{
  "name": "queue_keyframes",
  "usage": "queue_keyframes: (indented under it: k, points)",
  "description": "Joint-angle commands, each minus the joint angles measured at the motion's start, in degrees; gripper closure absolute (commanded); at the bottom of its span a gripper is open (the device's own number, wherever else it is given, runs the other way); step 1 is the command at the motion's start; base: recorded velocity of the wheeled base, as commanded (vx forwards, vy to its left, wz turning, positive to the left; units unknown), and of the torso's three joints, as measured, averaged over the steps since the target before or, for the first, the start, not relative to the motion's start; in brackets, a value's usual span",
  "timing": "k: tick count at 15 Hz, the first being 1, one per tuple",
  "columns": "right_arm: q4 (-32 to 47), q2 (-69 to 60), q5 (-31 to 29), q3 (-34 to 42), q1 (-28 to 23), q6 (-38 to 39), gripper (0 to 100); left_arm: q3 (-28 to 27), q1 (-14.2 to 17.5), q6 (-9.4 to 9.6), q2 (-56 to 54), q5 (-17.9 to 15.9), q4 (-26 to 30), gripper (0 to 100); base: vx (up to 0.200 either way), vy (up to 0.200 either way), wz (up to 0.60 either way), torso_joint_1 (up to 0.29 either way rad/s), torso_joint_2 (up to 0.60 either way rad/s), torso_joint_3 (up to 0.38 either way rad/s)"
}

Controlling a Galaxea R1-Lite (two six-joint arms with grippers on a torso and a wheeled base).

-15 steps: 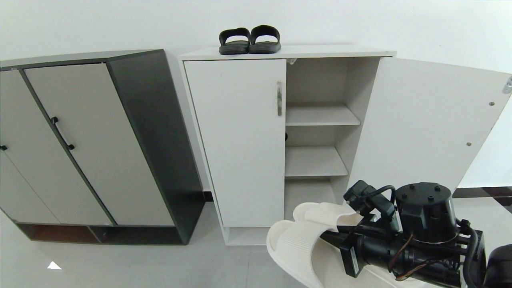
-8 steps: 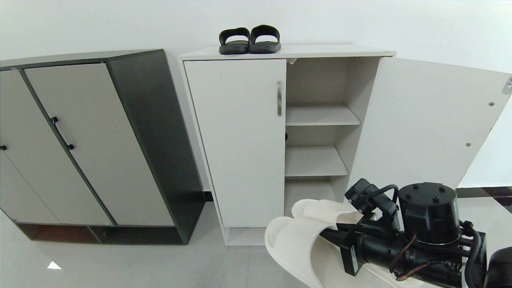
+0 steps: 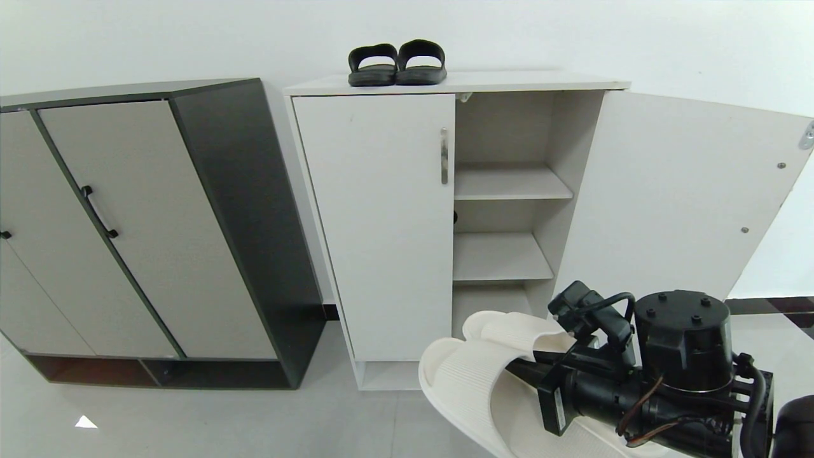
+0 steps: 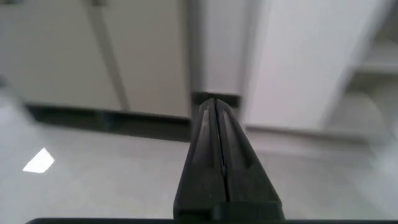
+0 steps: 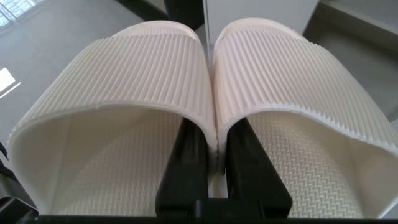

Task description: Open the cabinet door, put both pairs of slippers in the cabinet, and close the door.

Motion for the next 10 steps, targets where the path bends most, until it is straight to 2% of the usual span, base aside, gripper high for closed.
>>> queue_keyframes:
  k: [1,2,3,4,5,7,8,9,10]
  points:
    - [0.0,0.1,0.1,0.0,0.3,0.0,100,4.4,0.0,-8.39,0.2,-2.4,-8.3,100,0.000,0.000,0.00,0.000,0.00,0.000]
    - [0.0,0.1,0.2,0.1,0.2,0.0,100,4.4,0.0,-8.39,0.2,-4.7,-8.9,100,0.000,0.000,0.00,0.000,0.00,0.000]
    - [0.0,0.1,0.1,0.1,0.2,0.0,100,4.4,0.0,-4.26,0.2,-11.6,-7.9,100,0.000,0.000,0.00,0.000,0.00,0.000]
    - [0.0,0.1,0.1,0.0,0.3,0.0,100,4.4,0.0,2.07,0.4,-15.4,-6.7,100,0.000,0.000,0.00,0.000,0.00,0.000]
    - [-0.1,0.1,0.1,0.0,0.3,-0.1,100,4.2,0.0,6.29,0.7,-16.6,-4.4,100,0.000,0.000,0.00,0.000,0.00,0.000]
    - [-0.3,0.0,0.1,0.0,0.3,0.0,100,4.4,0.1,5.32,0.3,-16.4,-5.7,100,0.000,0.000,0.00,0.000,0.00,0.000]
    - [-0.5,0.0,-0.1,0.0,0.3,0.0,100,4.4,0.1,3.12,0.2,-16.4,-5.8,100,0.000,0.000,0.00,0.000,0.00,0.000]
    - [-0.7,0.4,-1.2,-0.4,0.3,0.0,100,4.4,0.1,1.80,0.2,-16.4,-5.8,100,0.000,0.000,0.00,0.000,0.00,0.000]
    - [-0.7,1.5,-2.6,-1.3,0.3,0.1,100,4.4,0.1,1.63,0.3,-16.4,-5.8,100,0.000,0.000,0.00,0.000,0.00,0.000]
